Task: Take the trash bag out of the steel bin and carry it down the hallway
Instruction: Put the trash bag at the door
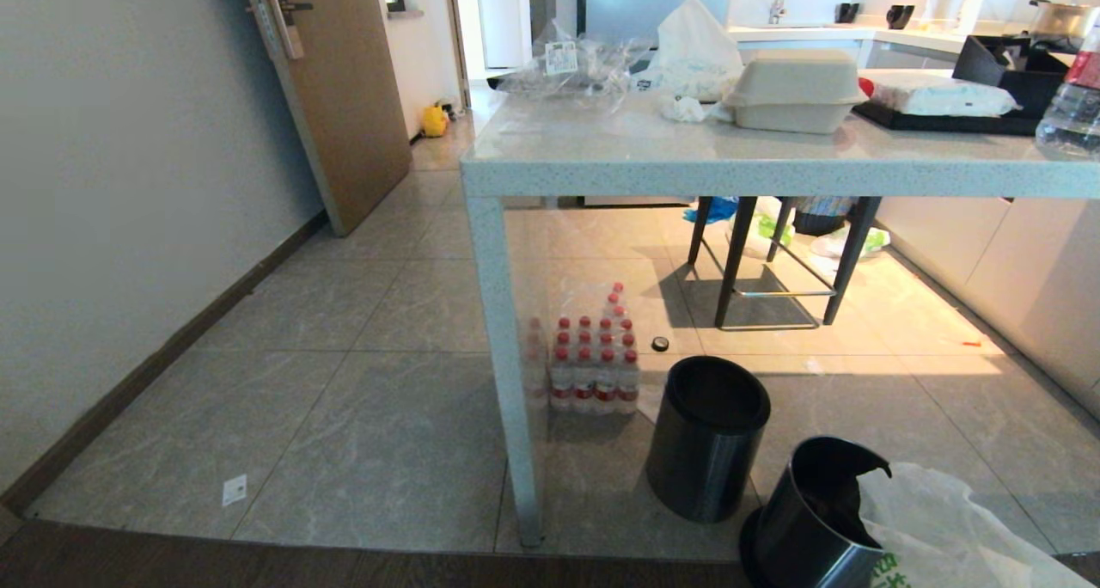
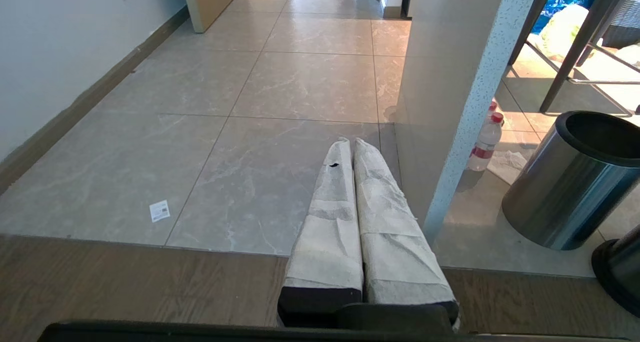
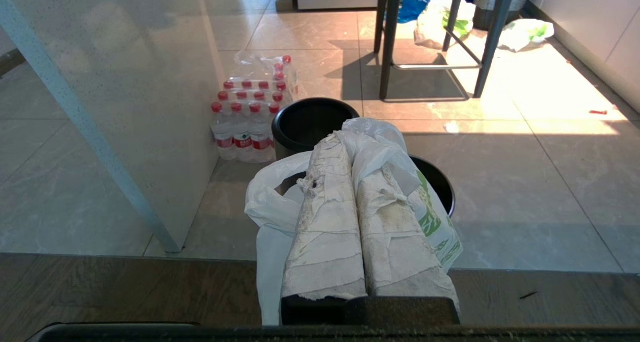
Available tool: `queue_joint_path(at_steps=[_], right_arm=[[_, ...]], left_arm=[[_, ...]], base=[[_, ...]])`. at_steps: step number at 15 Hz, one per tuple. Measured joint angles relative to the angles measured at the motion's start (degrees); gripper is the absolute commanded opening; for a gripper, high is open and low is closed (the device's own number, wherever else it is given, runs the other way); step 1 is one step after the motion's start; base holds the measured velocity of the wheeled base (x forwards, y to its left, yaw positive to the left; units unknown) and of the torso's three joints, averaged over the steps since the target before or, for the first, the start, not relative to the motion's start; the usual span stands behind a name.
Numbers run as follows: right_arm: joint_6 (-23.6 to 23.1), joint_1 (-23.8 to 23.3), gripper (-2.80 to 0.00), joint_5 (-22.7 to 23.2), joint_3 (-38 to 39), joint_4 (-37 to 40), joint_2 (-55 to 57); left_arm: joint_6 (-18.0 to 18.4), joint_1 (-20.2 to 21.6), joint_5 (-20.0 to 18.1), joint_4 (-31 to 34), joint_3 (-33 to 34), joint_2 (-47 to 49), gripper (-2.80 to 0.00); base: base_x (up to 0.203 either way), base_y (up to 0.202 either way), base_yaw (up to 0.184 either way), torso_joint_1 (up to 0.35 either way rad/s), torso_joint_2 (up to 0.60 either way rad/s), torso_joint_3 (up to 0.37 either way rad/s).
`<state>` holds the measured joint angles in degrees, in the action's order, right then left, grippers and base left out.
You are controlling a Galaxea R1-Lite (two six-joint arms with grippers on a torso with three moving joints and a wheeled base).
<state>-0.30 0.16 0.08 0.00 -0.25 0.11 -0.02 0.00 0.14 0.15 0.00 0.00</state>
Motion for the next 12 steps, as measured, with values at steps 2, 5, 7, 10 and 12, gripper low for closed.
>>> queue_joint_path(at_steps=[2, 5, 7, 10, 12], right_arm=[[0.0, 0.0, -2.8, -0.01, 0.0, 0.03, 0.0], [-0.02, 0.0, -2.8, -0.03, 0.0, 0.03, 0.0], [-0.02, 0.0, -2.8, -0.03, 0.0, 0.03, 0.0], [0.0, 0.0, -2.8, -0.01, 0.0, 0.03, 0.0], [-0.02, 0.0, -2.8, -0.01, 0.0, 0.01, 0.0]], left_arm=[[0.04, 0.0, -0.01, 0.01, 0.0, 0.0, -2.8], [0.02, 0.0, 0.02, 0.01, 0.0, 0.0, -2.8], [0.07, 0.0, 0.02, 0.02, 0.0, 0.0, -2.8], [0.04, 0.0, 0.02, 0.03, 0.0, 0.0, -2.8], [-0.16, 0.0, 0.02, 0.03, 0.0, 0.0, -2.8]], base=[[0.0, 0.0, 0.0, 0.0, 0.0, 0.0], [0.0, 0.0, 0.0, 0.0, 0.0, 0.0], [0.0, 0.0, 0.0, 0.0, 0.0, 0.0], [0.0, 0.0, 0.0, 0.0, 0.0, 0.0], [0.0, 0.0, 0.0, 0.0, 0.0, 0.0]])
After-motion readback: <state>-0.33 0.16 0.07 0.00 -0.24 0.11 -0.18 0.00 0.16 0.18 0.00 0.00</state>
